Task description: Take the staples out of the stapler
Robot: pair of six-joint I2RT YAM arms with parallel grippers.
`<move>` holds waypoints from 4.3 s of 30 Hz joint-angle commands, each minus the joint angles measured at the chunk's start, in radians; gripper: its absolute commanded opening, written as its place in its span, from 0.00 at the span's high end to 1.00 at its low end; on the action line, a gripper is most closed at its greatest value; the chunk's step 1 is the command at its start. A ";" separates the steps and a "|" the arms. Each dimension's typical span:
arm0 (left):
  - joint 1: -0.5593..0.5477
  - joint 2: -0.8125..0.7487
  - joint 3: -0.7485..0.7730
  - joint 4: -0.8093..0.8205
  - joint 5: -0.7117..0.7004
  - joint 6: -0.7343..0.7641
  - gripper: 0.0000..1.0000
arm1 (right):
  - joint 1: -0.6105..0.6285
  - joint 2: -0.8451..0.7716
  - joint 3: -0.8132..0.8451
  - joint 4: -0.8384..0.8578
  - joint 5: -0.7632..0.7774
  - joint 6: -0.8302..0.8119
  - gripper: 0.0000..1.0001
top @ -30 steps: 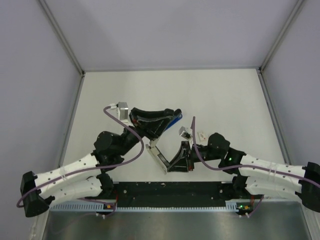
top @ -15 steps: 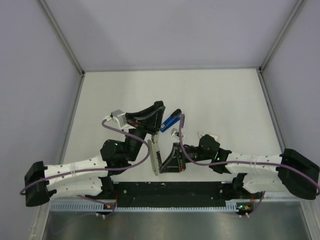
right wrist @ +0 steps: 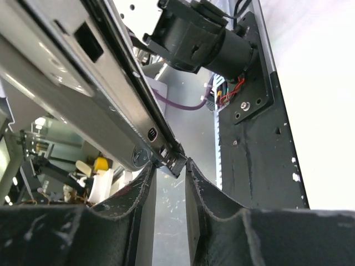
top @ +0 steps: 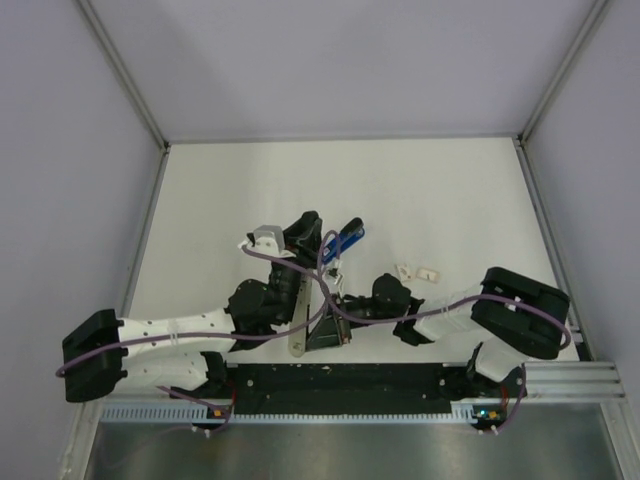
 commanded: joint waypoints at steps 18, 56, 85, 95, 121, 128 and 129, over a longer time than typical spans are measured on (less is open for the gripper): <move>-0.020 0.085 -0.020 0.078 -0.190 0.245 1.00 | -0.040 0.083 0.078 0.280 0.176 0.106 0.64; 0.197 -0.024 0.236 -0.535 -0.078 0.172 1.00 | -0.083 -0.697 0.078 -1.054 0.644 -0.419 0.57; 0.785 0.586 0.565 -1.131 0.611 -0.275 1.00 | -0.082 -0.772 0.095 -1.228 0.621 -0.494 0.46; 0.787 0.652 0.611 -1.149 0.631 -0.269 0.77 | -0.083 -0.810 0.099 -1.298 0.630 -0.505 0.43; 0.723 0.458 0.713 -1.324 0.804 -0.189 0.42 | -0.083 -0.835 0.206 -1.425 0.636 -0.549 0.34; 0.611 0.525 0.802 -1.344 0.878 -0.071 0.40 | -0.090 -0.876 0.318 -1.534 0.636 -0.577 0.25; 0.594 0.539 0.813 -1.339 0.879 -0.050 0.40 | -0.097 -0.884 0.331 -1.555 0.637 -0.575 0.24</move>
